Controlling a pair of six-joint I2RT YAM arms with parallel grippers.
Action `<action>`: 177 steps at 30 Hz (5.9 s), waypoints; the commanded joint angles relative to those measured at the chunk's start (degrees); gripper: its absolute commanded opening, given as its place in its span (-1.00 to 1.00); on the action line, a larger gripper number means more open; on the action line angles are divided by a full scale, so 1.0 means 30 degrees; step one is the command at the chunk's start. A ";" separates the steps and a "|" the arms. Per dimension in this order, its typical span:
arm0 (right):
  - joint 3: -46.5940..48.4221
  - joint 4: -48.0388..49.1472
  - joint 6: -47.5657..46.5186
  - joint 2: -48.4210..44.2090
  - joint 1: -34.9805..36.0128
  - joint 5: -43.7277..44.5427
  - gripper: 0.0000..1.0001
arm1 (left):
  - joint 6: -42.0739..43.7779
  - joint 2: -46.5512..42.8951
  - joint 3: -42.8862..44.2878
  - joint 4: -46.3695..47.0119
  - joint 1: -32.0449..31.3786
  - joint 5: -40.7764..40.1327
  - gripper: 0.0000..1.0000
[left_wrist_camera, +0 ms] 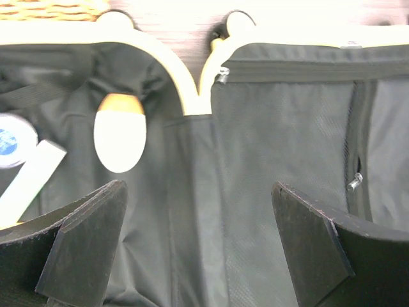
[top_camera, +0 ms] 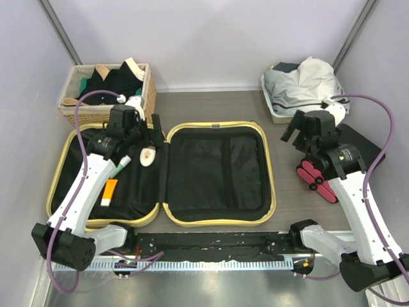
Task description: Open, take out, and arrange the luggage
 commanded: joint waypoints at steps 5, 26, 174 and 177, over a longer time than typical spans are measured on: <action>-0.1566 -0.3710 -0.0733 0.0132 -0.6424 -0.3498 0.78 | 0.2891 0.2208 0.2663 -0.0670 0.0012 0.1009 0.99; -0.4612 -0.3686 -0.1320 0.0250 -0.8689 -0.1168 0.34 | 0.2833 0.2033 0.0316 0.0444 0.0276 0.1123 0.99; -0.4320 1.4977 -0.2813 0.0574 0.7307 -0.3072 0.29 | 0.1866 0.8387 -0.0535 0.3169 0.4260 0.0831 0.74; -0.4671 1.5095 -0.2902 0.0134 0.6868 -0.3218 0.28 | 0.1808 0.9968 -0.0007 0.2964 0.4289 0.0683 0.63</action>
